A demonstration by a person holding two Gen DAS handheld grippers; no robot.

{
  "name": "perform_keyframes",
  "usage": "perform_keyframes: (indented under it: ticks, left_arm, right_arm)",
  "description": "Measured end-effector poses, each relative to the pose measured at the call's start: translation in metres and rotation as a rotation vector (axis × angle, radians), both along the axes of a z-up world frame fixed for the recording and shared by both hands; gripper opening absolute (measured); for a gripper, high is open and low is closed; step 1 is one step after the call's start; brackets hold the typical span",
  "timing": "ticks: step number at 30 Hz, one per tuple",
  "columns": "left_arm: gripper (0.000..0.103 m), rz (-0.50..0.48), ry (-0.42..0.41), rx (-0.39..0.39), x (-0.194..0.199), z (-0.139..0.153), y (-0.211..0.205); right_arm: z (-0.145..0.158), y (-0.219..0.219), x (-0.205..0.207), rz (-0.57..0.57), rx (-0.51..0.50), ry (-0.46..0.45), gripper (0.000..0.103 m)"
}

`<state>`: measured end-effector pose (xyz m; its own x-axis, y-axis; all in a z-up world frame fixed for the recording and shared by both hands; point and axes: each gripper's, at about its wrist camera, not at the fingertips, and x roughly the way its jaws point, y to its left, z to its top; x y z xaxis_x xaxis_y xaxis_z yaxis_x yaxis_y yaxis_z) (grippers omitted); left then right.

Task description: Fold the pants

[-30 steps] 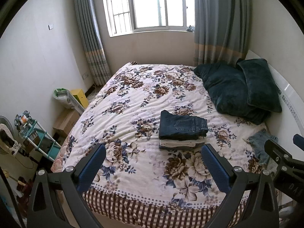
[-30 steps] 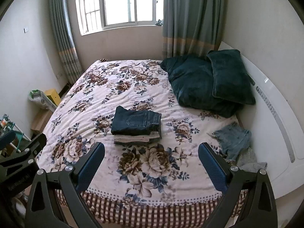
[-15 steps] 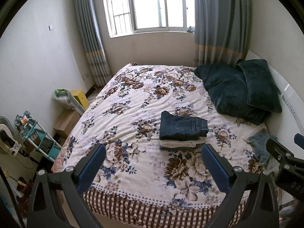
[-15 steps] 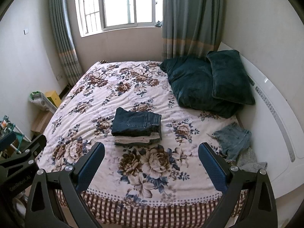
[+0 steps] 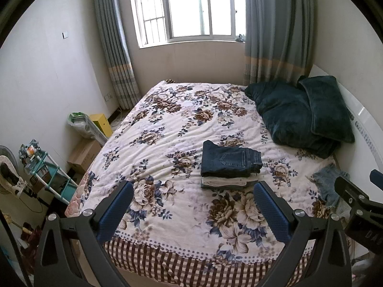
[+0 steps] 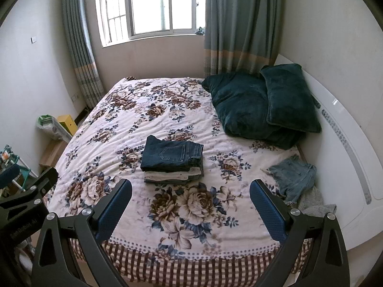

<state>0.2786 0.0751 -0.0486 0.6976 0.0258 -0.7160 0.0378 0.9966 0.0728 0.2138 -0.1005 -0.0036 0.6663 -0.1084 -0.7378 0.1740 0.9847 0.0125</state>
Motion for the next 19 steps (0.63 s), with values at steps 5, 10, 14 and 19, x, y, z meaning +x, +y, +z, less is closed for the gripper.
perform_keyframes:
  ticks: [5, 10, 14, 19]
  left_arm:
    - [0.103, -0.001, 0.003, 0.000, 0.0008, 0.0004, -0.0004]
    - [0.103, 0.000, 0.000, 0.002, 0.0020, 0.0020, -0.0005]
    - [0.103, 0.000, 0.001, -0.005, 0.0004, 0.0011, -0.0004]
    - [0.103, 0.008, -0.018, -0.011, -0.0016, 0.0089, 0.0042]
  right_arm:
    - [0.0015, -0.0015, 0.0010, -0.001, -0.001, -0.001, 0.101]
    - [0.0010, -0.0013, 0.0000, -0.002, 0.001, -0.002, 0.101]
    - [0.0023, -0.0013, 0.0013, -0.003, 0.000, -0.001, 0.101]
    - [0.0056, -0.0034, 0.0049, 0.001, 0.002, 0.000, 0.101]
